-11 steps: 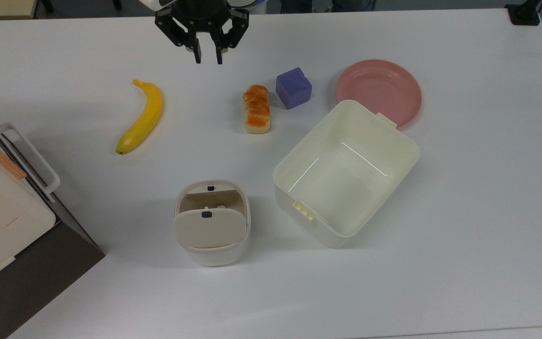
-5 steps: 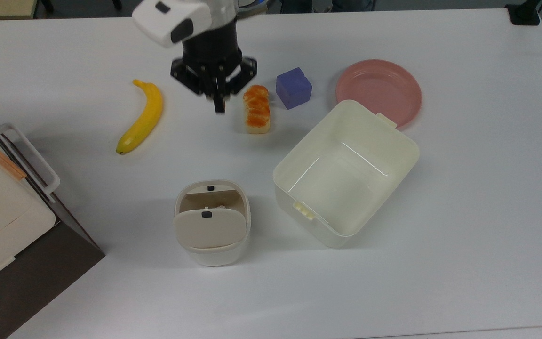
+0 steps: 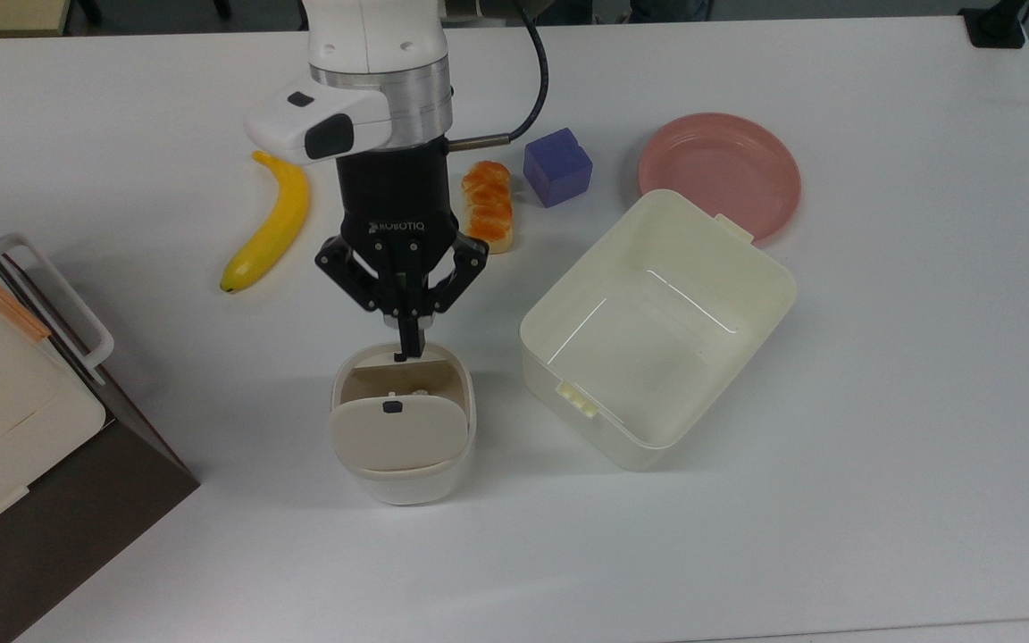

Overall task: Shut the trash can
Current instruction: 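Move the gripper over the open lid of the small trash can, then push the raised lid down onto the trash can with the gripper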

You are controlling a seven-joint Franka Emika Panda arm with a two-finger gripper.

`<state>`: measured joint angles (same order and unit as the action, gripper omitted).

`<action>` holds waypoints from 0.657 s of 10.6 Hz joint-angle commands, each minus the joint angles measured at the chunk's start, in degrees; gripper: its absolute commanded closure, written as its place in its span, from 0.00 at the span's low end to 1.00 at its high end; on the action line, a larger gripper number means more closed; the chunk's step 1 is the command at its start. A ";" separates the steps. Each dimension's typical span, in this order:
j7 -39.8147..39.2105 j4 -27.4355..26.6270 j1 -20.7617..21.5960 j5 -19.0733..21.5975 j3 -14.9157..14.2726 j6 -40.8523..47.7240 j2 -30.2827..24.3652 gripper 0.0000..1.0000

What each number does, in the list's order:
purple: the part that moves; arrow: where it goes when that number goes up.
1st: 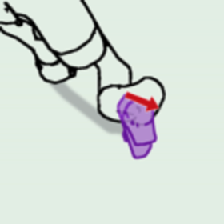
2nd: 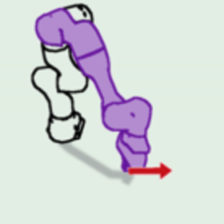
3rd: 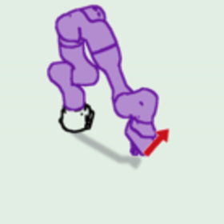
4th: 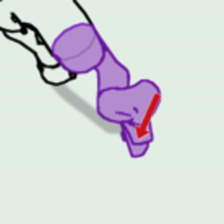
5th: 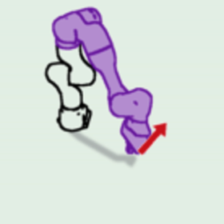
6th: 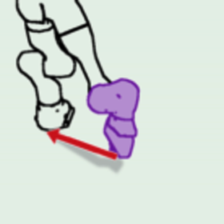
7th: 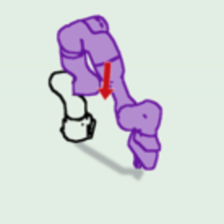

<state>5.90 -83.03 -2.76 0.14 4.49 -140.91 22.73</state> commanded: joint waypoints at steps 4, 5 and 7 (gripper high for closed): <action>4.12 4.28 1.26 -1.19 -2.47 -11.14 5.30 1.00; 4.12 4.28 1.53 -1.28 -2.73 -12.54 6.44 1.00; 4.21 4.28 2.93 -1.20 -4.66 -13.17 7.07 1.00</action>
<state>8.55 -79.94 -2.50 -0.17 2.80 -152.64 28.36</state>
